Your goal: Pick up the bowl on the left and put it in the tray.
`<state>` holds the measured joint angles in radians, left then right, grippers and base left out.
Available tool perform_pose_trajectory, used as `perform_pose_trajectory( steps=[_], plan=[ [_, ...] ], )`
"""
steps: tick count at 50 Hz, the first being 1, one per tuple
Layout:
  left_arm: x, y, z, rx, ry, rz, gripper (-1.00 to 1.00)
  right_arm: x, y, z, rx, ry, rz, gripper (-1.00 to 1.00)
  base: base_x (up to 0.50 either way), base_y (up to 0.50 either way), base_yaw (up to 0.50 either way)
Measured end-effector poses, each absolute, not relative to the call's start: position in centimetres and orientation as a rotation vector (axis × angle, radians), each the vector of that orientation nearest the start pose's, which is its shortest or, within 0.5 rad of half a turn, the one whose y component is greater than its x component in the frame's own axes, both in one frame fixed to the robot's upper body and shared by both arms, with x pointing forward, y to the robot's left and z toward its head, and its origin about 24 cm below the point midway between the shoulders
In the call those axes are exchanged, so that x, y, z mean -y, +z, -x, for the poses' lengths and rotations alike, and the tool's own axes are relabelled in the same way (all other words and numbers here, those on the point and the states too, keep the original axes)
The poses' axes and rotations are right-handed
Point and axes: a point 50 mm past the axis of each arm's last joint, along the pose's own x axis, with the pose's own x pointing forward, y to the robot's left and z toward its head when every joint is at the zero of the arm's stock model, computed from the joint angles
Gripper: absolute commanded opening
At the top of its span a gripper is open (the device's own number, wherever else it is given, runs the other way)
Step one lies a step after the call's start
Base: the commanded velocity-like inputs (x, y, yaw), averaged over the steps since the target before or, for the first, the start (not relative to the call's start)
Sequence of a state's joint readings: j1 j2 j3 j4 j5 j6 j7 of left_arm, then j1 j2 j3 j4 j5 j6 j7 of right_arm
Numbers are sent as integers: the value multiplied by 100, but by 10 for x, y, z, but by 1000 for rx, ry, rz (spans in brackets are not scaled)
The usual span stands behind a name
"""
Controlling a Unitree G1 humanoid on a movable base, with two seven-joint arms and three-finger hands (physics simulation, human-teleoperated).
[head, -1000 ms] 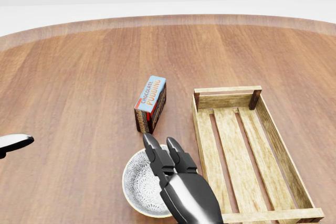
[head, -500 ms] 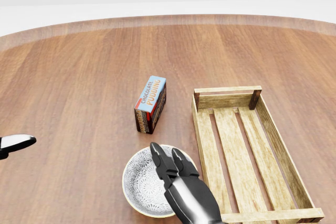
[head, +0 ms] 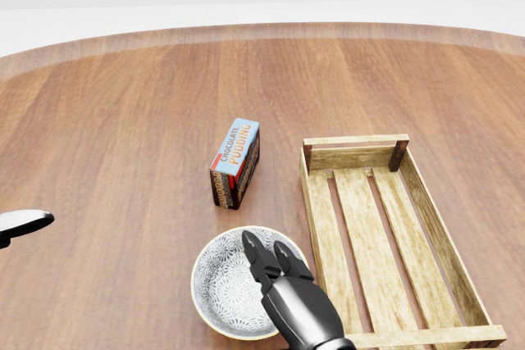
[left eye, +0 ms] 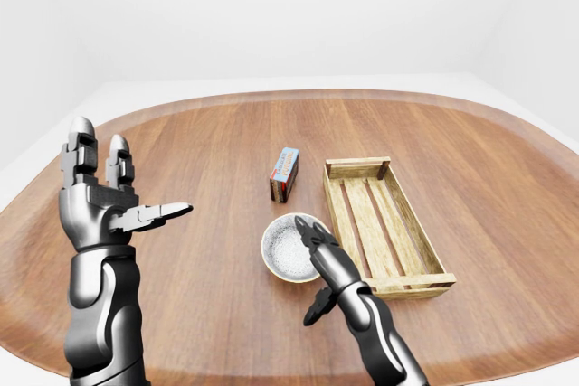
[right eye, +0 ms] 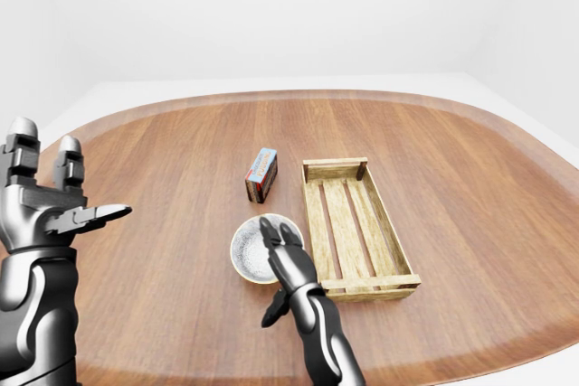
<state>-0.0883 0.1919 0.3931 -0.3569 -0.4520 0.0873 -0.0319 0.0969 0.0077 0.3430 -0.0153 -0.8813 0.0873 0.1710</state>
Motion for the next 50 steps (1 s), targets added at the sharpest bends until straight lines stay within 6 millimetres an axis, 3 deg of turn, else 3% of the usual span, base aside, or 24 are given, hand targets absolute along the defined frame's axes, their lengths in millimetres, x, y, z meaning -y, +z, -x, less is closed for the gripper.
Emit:
perform_pose_trajectory(
  steps=[50],
  plan=[
    [-251, 157, -239, 455, 186, 202, 100, 59, -16, -233, -200, 522, 884, 100, 0, 0, 0]
  ],
)
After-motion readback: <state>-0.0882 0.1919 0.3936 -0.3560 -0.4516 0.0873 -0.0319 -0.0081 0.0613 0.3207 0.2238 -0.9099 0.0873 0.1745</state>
